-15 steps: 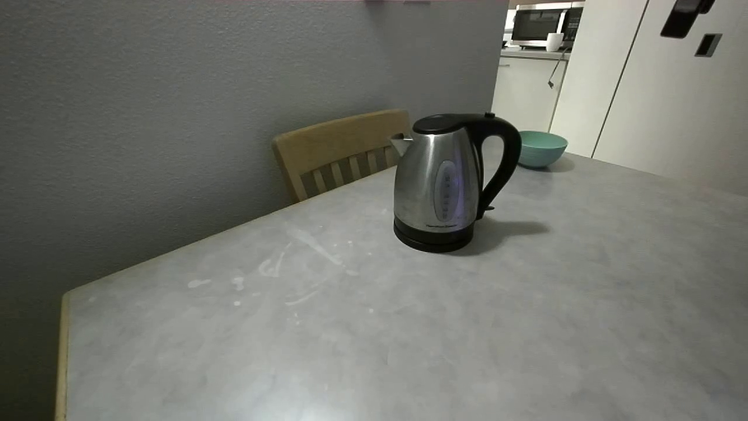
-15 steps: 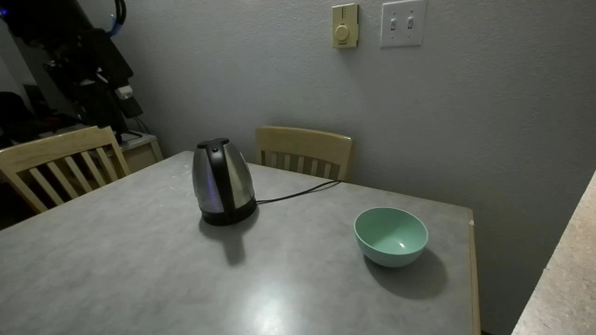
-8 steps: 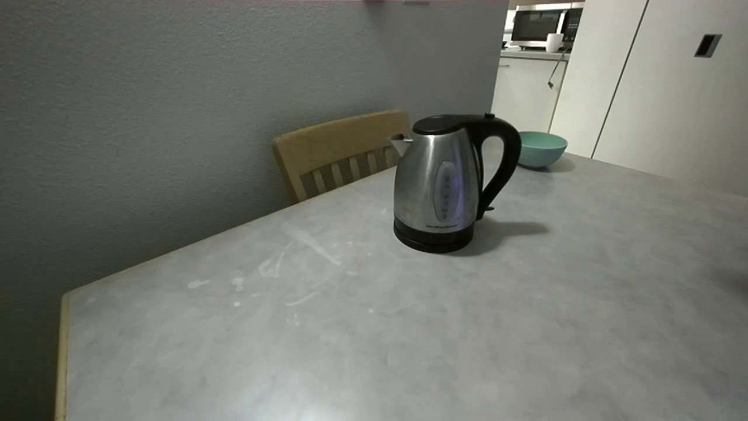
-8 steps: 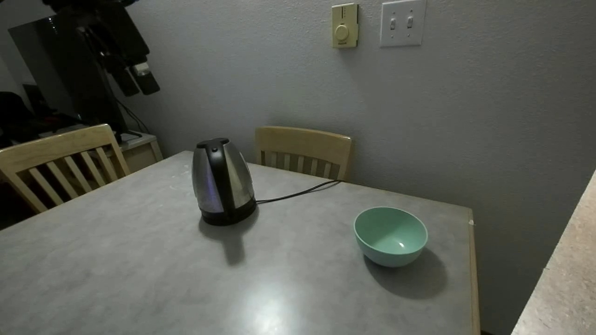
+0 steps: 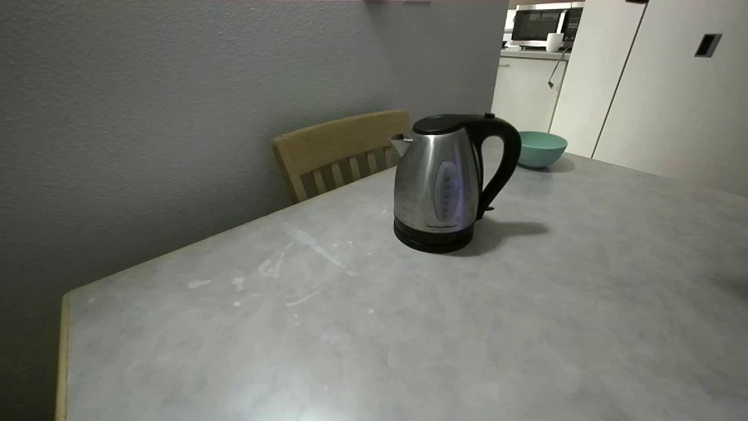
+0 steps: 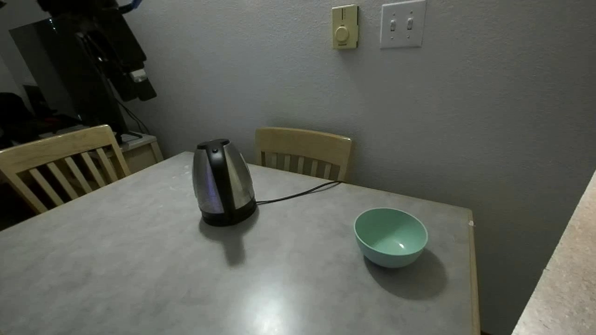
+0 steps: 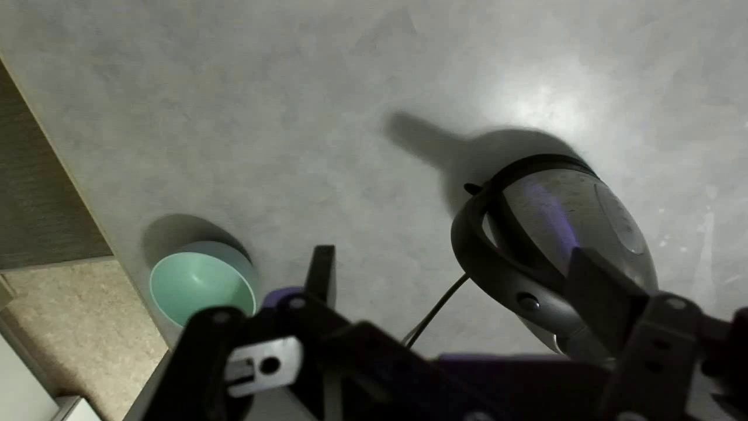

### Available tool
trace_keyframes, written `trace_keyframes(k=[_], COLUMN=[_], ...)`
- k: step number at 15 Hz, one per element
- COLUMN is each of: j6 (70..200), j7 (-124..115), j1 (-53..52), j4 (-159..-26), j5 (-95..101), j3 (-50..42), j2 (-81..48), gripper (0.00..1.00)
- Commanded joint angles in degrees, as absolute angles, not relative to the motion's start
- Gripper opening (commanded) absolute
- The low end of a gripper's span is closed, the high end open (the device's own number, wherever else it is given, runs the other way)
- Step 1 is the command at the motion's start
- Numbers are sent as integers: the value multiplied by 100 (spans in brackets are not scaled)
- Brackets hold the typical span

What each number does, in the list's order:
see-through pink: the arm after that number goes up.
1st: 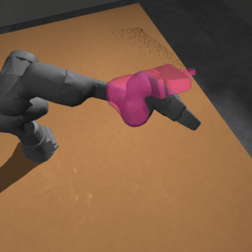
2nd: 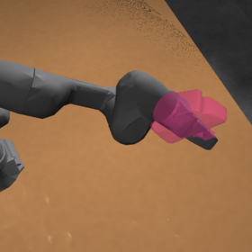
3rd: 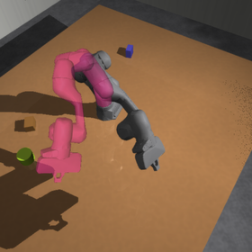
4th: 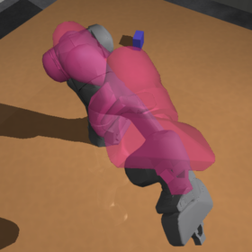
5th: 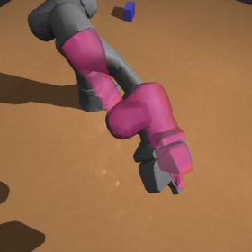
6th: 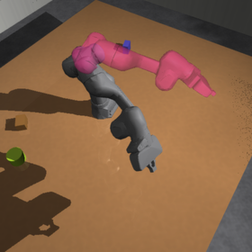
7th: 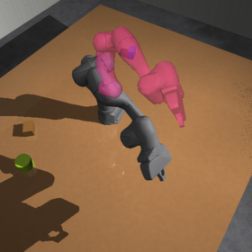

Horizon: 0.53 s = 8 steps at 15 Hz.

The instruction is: Lift the kettle lid.

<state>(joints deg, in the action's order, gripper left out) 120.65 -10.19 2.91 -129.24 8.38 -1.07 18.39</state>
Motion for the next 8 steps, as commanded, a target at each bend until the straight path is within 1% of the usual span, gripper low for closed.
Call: trace_keyframes(k=[1, 4, 8], j6=[11729, 11268, 10726], j7=[-604, -250, -177], j1=[221, 193, 249], j4=[-12599, -12024, -11146], j5=[222, -171, -149], j3=[-246, -276, -243], j2=[1504, 980, 248], gripper=[100, 100, 100])
